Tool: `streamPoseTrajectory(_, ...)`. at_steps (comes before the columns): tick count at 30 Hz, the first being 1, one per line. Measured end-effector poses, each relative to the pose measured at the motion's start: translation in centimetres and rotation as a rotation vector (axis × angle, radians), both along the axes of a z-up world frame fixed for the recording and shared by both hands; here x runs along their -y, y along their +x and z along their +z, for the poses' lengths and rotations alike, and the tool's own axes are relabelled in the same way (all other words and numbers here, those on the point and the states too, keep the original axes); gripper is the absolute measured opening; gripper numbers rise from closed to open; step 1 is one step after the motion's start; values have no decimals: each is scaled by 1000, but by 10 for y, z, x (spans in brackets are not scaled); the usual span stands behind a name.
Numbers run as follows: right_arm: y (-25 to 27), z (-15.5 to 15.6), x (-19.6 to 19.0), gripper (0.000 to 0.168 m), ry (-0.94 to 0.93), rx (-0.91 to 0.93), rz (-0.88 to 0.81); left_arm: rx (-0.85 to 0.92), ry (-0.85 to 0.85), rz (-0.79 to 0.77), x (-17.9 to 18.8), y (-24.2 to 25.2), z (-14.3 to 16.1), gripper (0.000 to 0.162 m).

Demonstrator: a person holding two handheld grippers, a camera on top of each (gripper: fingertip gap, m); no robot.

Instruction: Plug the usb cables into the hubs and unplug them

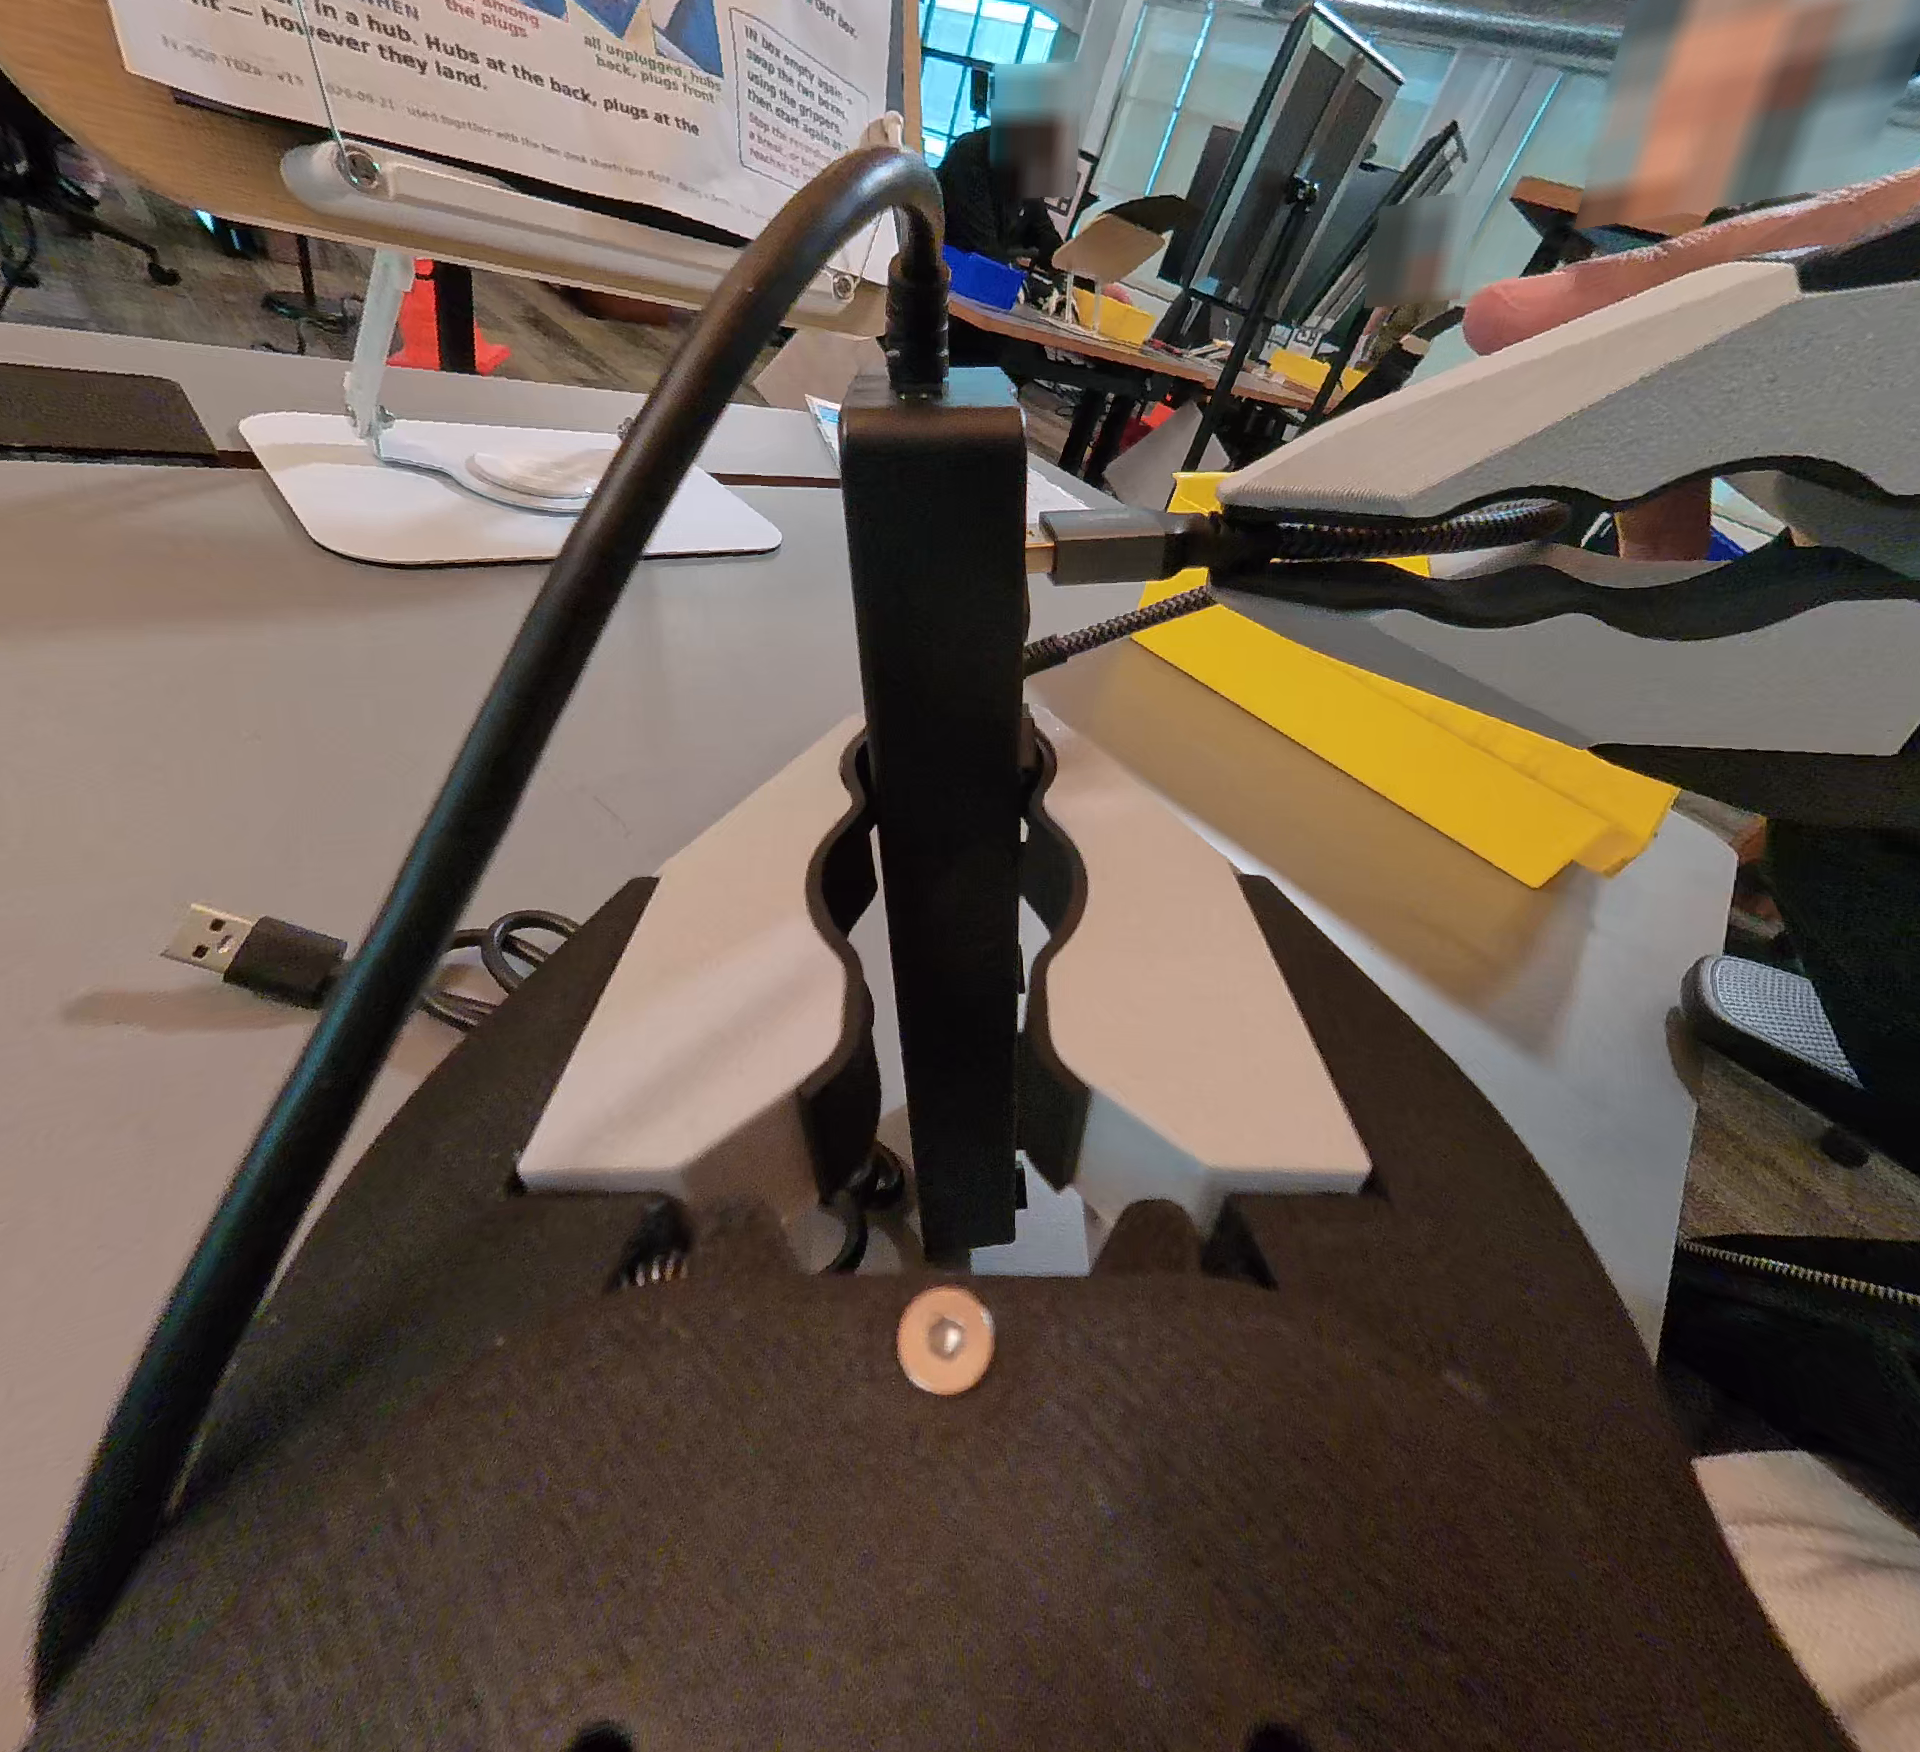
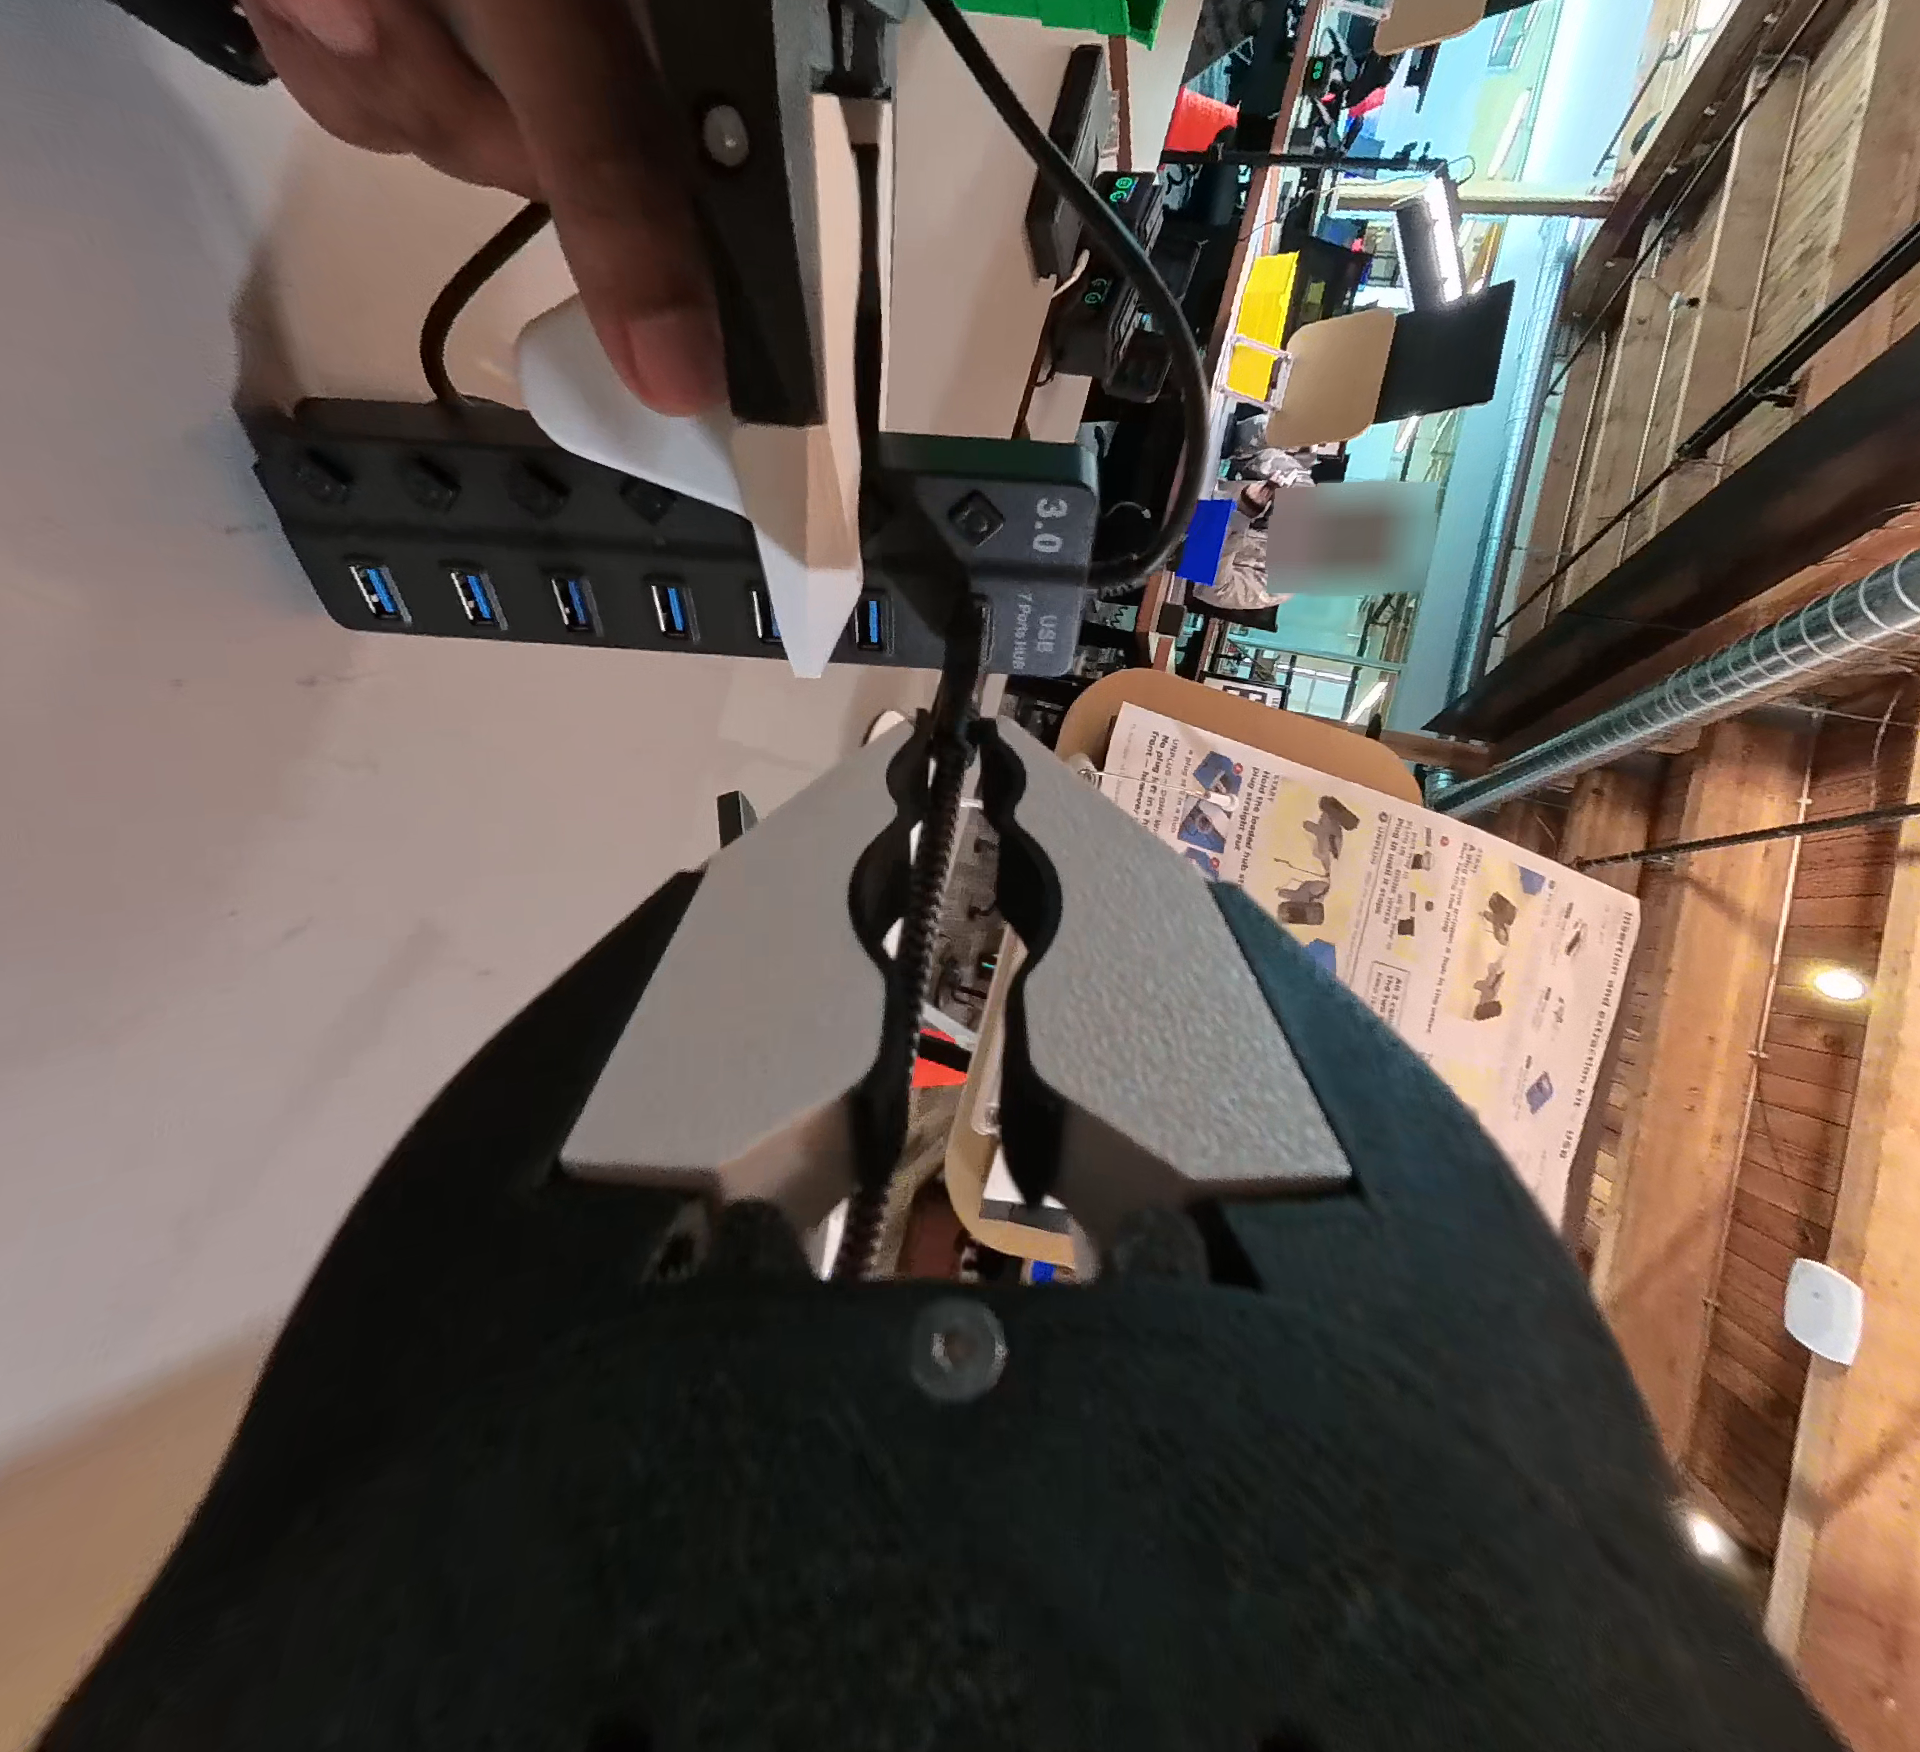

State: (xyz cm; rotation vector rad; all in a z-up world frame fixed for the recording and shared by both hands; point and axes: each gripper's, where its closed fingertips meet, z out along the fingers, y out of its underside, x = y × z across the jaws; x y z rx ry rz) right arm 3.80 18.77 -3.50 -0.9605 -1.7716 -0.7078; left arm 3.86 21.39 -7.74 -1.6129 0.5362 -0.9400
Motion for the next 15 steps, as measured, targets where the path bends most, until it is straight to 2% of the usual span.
streamPoseTrajectory(15,1,5,9,7,-83,-70,29,-135,124,-2,8,7,0,25)
